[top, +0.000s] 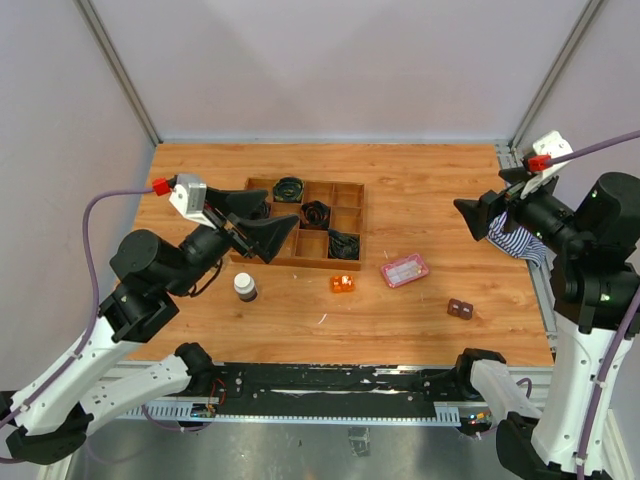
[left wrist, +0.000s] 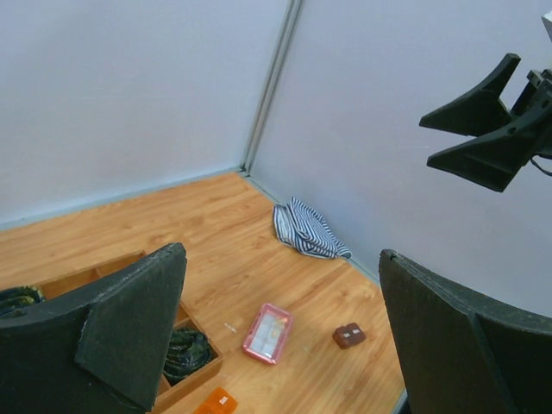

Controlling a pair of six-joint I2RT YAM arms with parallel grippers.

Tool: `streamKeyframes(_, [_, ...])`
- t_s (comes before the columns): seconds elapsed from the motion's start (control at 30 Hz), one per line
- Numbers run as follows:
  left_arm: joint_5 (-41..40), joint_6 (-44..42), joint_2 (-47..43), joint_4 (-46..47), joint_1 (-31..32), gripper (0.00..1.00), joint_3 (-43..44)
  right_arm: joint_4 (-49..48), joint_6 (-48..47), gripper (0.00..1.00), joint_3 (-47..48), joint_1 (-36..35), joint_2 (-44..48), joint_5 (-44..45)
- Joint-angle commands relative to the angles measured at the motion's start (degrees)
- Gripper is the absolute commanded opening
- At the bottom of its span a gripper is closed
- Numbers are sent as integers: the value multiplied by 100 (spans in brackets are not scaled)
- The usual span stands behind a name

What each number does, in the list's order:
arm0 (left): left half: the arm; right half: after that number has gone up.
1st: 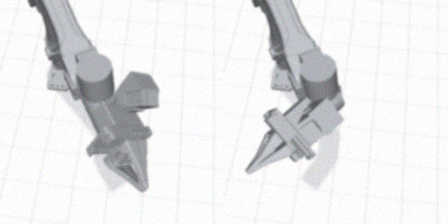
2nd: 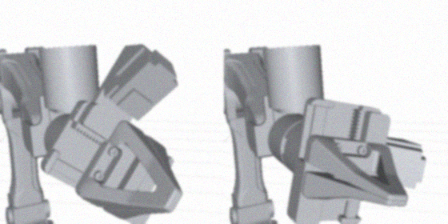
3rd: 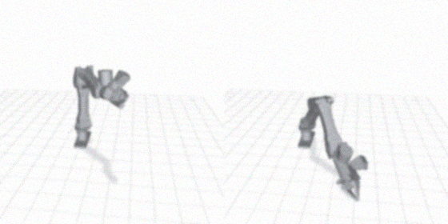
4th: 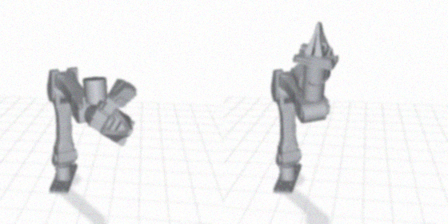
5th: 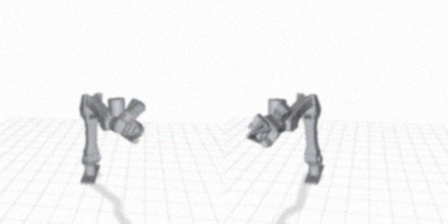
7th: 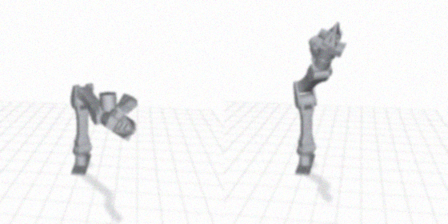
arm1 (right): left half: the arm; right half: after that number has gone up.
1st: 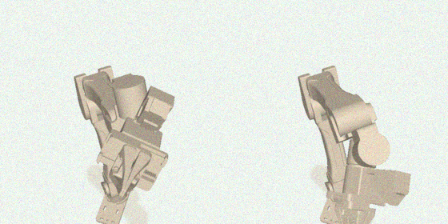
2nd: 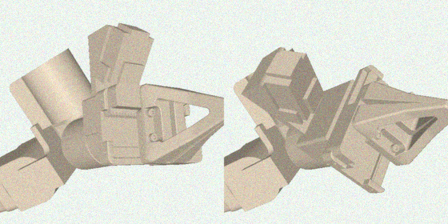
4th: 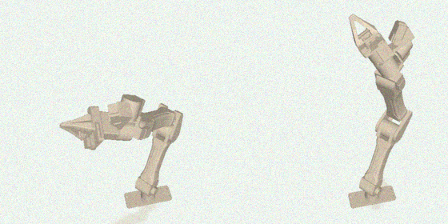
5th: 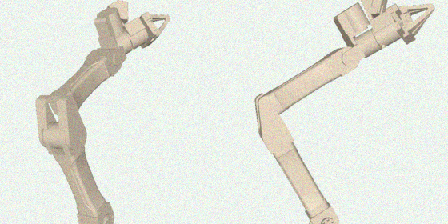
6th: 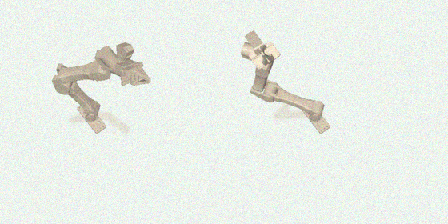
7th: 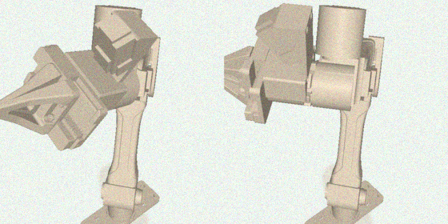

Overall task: Sort the pills into containers
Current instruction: Reset both arms

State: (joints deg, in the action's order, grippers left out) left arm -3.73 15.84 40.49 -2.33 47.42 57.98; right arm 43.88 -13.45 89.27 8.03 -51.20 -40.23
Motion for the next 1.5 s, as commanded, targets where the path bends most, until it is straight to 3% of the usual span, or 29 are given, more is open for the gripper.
streamKeyframes(0.0, [322, -8, -69, -163, -5, 99, 314, 249, 435, 98, 392, 116, 0, -189])
streamKeyframes(0.43, [466, -44, -52, -347, -5, 99, 767, 492, 1148, 98, 1105, 121, -92, 167])
streamKeyframes(1.47, [364, -161, 3, -501, -5, 99, 789, 569, 1094, 98, 1060, 120, 19, 470])
